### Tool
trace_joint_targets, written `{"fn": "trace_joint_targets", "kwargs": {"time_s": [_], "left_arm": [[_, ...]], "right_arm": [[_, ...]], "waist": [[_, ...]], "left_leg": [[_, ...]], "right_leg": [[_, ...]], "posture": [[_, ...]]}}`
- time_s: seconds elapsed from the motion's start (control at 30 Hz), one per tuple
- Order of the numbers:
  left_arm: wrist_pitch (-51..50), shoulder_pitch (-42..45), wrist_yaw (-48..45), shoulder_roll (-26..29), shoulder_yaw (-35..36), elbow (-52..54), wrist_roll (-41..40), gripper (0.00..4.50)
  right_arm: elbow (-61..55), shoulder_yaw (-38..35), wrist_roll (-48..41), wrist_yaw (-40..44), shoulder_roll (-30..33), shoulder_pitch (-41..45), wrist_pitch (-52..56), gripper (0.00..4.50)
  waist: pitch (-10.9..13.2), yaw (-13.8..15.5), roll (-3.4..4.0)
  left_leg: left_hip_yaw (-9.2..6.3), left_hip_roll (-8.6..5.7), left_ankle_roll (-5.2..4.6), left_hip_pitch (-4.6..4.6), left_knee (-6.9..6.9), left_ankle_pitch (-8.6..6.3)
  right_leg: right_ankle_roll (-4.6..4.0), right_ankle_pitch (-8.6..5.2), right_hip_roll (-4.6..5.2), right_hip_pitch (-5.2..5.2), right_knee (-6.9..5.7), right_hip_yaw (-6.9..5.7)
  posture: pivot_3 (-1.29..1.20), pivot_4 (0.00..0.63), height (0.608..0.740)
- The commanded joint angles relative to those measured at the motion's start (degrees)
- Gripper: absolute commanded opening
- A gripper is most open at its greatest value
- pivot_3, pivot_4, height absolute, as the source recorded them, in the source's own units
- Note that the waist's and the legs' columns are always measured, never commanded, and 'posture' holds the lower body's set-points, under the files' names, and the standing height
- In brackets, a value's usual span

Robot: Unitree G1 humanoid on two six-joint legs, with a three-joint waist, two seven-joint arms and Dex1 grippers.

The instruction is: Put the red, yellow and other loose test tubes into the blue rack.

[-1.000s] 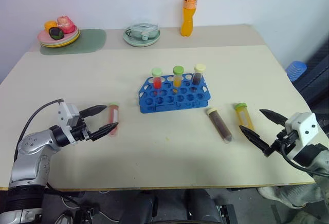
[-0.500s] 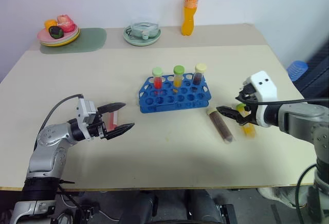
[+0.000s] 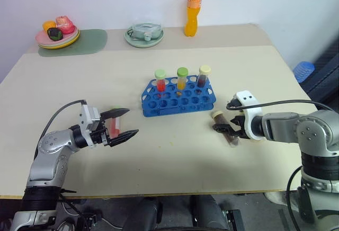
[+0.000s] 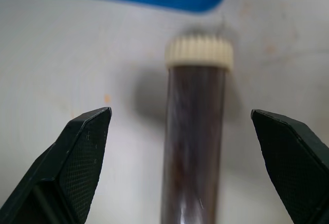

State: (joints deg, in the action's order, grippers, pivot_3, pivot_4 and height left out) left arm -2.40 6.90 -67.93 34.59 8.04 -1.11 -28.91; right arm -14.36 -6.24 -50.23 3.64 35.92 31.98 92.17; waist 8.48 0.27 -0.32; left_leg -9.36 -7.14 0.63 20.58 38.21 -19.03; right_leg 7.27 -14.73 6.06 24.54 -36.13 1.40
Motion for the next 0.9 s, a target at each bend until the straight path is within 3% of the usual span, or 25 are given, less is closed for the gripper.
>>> {"fn": "trace_joint_targets", "kwargs": {"time_s": [0.03,0.17,0.43,0.77,0.9], "left_arm": [[-0.5,-0.5,0.2,0.4,0.8,2.6,-1.1,4.21],[-2.0,-1.5,0.8,0.5,1.6,4.0,-2.2,4.21],[-4.4,-3.1,1.8,0.8,2.4,6.2,-4.0,4.25],[-3.4,-3.3,1.6,0.3,2.3,4.8,-3.6,4.25],[-3.5,-3.0,1.3,0.3,2.3,4.3,-3.6,4.25]], "right_arm": [[1.4,1.8,0.3,-1.7,-1.2,2.5,0.3,4.5],[1.6,8.8,3.0,-0.7,-0.2,3.3,0.3,4.5],[-1.8,13.6,7.7,3.3,0.2,2.9,0.1,0.88],[-14.2,22.3,13.5,18.4,13.6,-1.0,-15.8,0.88],[-19.2,15.1,12.4,27.5,13.2,-5.7,-30.2,0.88]], "waist": [[0.0,0.1,0.0],[0.0,0.0,-0.04],[0.0,-0.5,-0.05],[0.0,-0.4,0.0],[0.0,-0.3,0.0]], "left_leg": [[0.0,0.0,0.0,0.0,0.0,0.0],[0.0,-0.01,0.0,-0.03,0.0,0.0],[0.0,0.04,0.0,-0.06,-0.03,0.0],[-0.01,0.01,-0.01,0.0,-0.05,-0.01],[-0.01,0.02,-0.01,0.0,-0.06,-0.01]], "right_leg": [[0.0,0.0,0.01,0.0,0.0,0.0],[0.0,0.0,0.0,-0.03,0.01,0.0],[0.0,0.0,-0.06,-0.03,0.01,0.01],[0.0,0.0,-0.1,-0.01,0.07,-0.02],[0.0,0.0,-0.12,0.0,0.08,-0.02]], "posture": [[0.0,0.15,0.74],[0.0,0.15,0.74],[0.0,0.15,0.74],[0.0,0.15,0.74],[0.0,0.15,0.74]]}}
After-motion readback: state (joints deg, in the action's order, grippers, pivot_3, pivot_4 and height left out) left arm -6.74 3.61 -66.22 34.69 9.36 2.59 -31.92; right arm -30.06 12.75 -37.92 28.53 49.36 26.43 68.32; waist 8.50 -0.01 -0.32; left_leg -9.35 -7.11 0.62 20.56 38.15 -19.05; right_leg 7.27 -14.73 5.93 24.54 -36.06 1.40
